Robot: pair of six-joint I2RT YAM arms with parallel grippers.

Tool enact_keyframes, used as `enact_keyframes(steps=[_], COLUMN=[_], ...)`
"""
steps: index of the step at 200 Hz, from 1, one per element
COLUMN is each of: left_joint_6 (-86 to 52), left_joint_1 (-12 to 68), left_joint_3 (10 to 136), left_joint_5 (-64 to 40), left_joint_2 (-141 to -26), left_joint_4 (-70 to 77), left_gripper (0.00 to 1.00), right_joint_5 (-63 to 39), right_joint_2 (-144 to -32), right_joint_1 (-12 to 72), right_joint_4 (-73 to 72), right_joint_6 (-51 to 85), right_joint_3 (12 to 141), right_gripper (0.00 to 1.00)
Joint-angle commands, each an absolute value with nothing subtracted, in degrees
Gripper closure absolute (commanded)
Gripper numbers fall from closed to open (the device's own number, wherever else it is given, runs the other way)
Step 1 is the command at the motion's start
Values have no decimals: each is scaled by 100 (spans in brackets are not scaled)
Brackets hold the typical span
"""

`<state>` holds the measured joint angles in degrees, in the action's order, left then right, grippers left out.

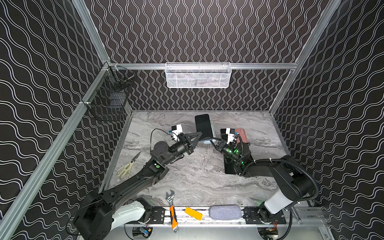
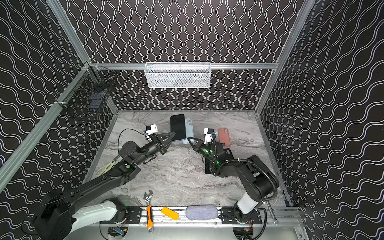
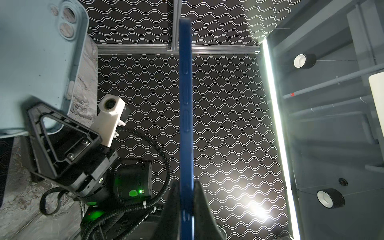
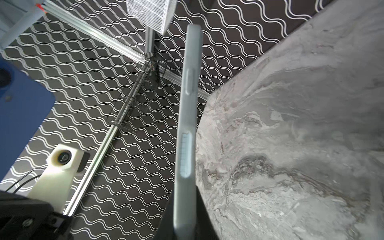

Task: Take the phone out of the phone case
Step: Place the phone case at the top-center of the table.

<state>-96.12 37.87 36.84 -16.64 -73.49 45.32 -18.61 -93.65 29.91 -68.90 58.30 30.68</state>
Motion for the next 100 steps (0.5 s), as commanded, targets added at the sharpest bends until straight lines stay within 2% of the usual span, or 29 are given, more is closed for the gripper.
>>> enact_keyframes(steps=[1, 100], left_joint_6=[-9441, -9220], left_joint_1=[3771, 3073], left_joint_3=[3658, 3252], left_joint_5=[-1589, -1952], left_joint_2=[-7385, -7277], left_joint_4=[5001, 4992], left_gripper=[100, 100], right_joint_5=[-1612, -1065], right_joint_2=[-9369, -9862], right_joint_1=[2966, 2936], right_joint_4=[-6562, -5967], right_joint_6=[5885, 5871], right_joint_3=[3067, 3302], right_gripper=[98, 94])
